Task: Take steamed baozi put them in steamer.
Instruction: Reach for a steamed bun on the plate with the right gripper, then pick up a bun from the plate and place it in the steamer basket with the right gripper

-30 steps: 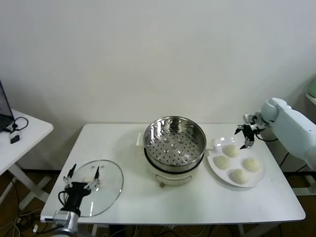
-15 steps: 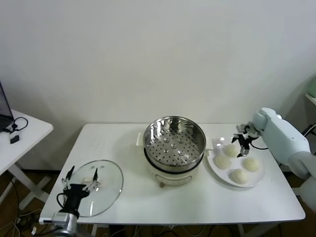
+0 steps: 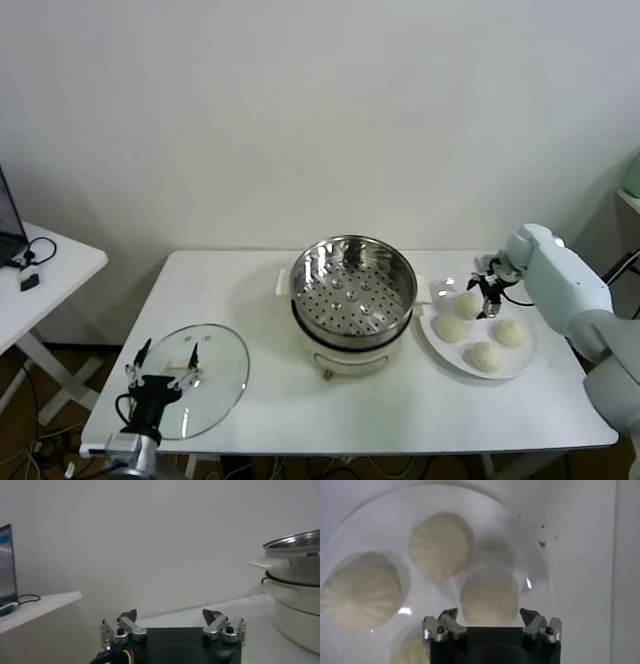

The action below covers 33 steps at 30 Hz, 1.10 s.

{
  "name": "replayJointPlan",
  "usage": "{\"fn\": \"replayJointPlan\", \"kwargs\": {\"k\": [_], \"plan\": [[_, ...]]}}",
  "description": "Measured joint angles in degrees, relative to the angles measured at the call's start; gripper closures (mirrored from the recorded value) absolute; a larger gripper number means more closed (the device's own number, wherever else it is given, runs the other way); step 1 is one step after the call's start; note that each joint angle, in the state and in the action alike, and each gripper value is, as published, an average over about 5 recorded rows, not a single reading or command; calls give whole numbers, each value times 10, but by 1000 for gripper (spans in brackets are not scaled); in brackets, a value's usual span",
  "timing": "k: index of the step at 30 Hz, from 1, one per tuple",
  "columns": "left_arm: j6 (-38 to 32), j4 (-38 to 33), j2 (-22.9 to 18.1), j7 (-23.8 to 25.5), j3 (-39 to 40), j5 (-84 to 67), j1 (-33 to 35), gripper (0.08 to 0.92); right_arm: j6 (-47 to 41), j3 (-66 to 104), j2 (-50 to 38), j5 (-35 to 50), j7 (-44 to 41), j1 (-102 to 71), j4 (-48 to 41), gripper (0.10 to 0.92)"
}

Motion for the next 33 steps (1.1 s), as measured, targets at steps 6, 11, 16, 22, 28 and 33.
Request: {"fn": "replayJointPlan", "kwargs": {"k": [6, 11, 16, 22, 28, 33], "plan": [[0, 0, -1, -2, -1, 0, 0, 177, 0, 14, 6, -13, 3, -2, -9, 275], [0, 1, -1, -3, -3, -1, 0, 177, 1, 21, 5, -17, 3, -2, -10, 295], [0, 3, -2, -4, -2, -1, 1, 177, 4, 24, 1, -18, 2, -2, -4, 292], [-1, 3, -3, -5, -3, -1, 2, 177, 7, 10, -15, -9, -6, 5, 25, 292], [0, 2, -4, -9, -4, -1, 2, 177, 7, -16, -37, 9, -16, 16, 71, 295], [0, 0, -4, -10, -6, -4, 4, 177, 10, -55, -64, 36, -24, 42, 131, 294]]}}
